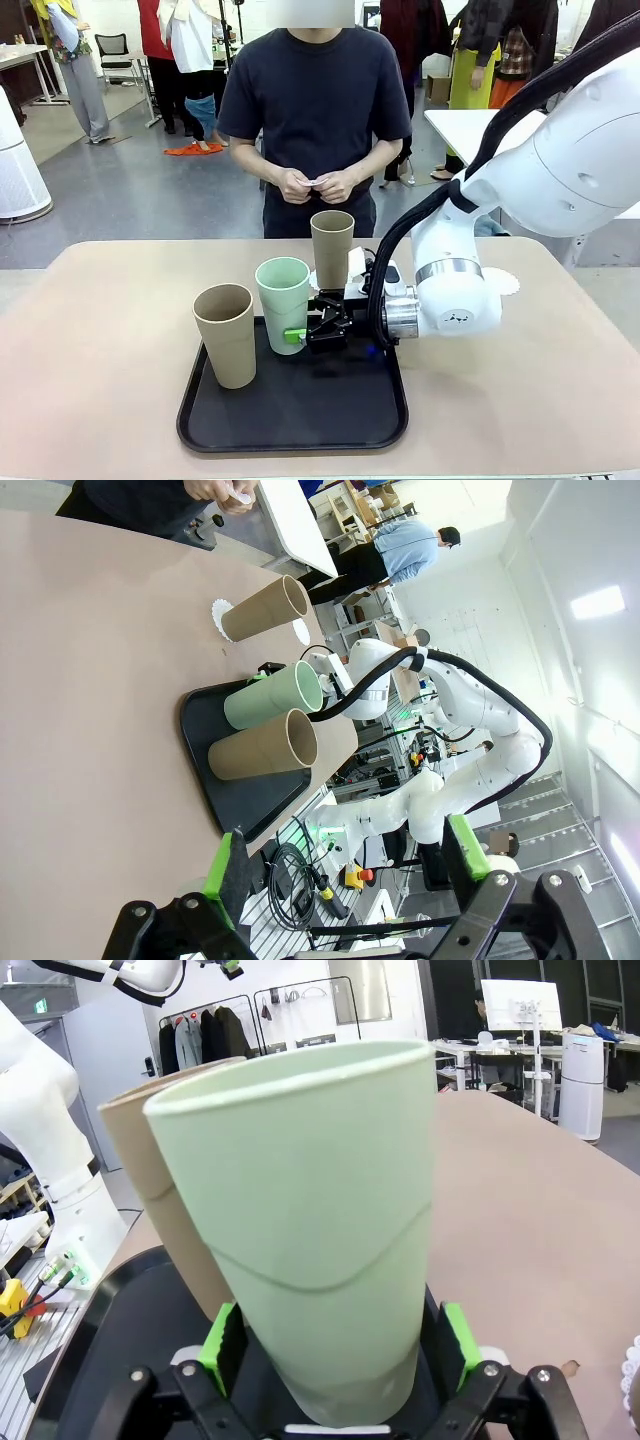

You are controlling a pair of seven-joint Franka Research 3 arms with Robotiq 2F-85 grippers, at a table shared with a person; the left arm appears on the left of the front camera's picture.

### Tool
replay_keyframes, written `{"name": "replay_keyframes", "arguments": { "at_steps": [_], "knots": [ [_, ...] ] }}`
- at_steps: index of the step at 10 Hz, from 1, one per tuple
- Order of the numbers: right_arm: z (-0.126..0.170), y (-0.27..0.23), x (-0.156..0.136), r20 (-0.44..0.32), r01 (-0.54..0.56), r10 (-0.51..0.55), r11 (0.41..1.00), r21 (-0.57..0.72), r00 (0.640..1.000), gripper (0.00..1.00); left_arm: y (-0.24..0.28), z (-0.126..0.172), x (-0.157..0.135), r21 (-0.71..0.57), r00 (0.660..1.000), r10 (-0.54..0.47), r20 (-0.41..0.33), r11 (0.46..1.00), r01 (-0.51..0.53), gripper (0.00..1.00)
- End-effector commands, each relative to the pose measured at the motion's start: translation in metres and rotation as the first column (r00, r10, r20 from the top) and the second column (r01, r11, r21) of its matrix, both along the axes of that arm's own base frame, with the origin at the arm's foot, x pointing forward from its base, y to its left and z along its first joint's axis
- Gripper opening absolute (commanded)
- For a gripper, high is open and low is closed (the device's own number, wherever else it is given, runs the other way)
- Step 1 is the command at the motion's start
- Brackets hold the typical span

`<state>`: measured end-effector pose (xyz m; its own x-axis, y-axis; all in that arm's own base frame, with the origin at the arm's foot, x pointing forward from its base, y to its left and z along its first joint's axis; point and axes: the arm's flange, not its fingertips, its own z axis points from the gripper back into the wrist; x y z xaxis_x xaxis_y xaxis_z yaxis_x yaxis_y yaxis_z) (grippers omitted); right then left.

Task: Place coasters on the table and set cups on them.
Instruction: Take one Reusable plastic cup from the Flat Tray and place it on a coaster set by the human.

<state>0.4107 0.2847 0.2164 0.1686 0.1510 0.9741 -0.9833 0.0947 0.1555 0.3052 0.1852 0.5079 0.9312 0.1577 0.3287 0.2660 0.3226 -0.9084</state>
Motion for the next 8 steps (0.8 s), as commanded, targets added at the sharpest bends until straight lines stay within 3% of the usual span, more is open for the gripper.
{"name": "replay_keyframes", "arguments": {
  "at_steps": [1, 8],
  "knots": [
    [-0.004, 0.008, 0.003, -0.008, -0.004, 0.004, 1.0, 0.007, 1.0, 1.0, 0.001, 0.002, -0.001, -0.014, 1.0, 0.002, 0.009, 1.0, -0.002, 1.0],
    [-0.011, 0.029, 0.003, -0.038, -0.034, 0.036, 0.999, 0.039, 0.999, 1.0, 0.001, 0.002, -0.001, -0.014, 1.0, 0.002, 0.009, 1.0, -0.002, 1.0]
  ]
}}
